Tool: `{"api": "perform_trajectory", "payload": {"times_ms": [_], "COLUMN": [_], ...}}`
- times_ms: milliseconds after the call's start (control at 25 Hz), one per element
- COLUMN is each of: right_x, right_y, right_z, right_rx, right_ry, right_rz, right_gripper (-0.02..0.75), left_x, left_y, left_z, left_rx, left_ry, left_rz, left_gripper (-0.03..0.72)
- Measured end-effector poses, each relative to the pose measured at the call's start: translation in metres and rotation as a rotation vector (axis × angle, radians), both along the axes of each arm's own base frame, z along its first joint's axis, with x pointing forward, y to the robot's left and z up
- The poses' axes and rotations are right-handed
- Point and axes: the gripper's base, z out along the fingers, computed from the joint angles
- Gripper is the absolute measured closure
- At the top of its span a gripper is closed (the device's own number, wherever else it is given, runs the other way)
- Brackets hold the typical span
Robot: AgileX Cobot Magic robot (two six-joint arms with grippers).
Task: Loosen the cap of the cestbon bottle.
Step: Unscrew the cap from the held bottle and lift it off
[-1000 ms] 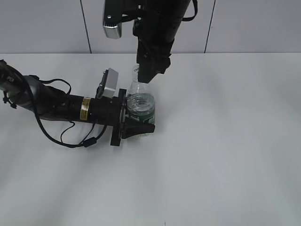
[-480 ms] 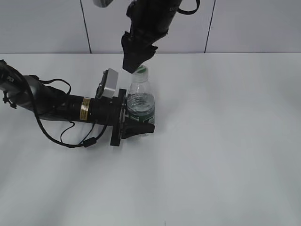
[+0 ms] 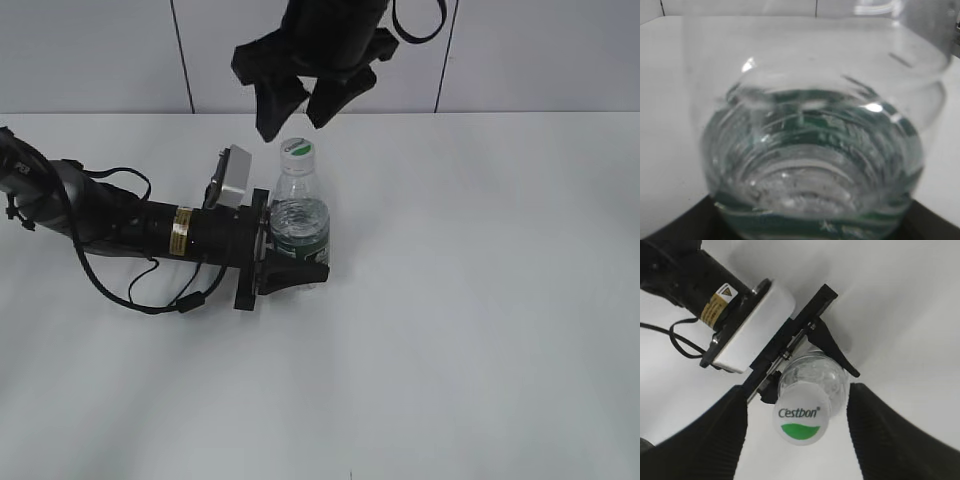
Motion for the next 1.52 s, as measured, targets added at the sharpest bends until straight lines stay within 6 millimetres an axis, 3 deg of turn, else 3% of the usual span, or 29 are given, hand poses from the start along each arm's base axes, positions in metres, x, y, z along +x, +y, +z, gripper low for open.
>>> {"api": "perform_trajectory", "payload": {"times_ms": [240,400,1520], "right_x": [0.002,0.002,-0.001], "right_y": [-0.002,-0.002,-0.003], "right_z": [-0.001,-0.001,-0.014], "right_rx": [0.031,0.044,0.023], "right_ry": [0.094,0.126,0.18], "right_rz": [-0.282,-0.362,-0.396], "right_gripper": [0.259,0.259,0.259], "left_x": [0.0,0.0,0.0], "left_y": [0.0,0.0,0.0], "left_z": [0.0,0.0,0.0], "left_rx": [0.0,0.0,0.0], "left_ry": [0.0,0.0,0.0], "left_rz": [0.0,0.0,0.0], "left_gripper": [0.276,0.276,0.276]}}
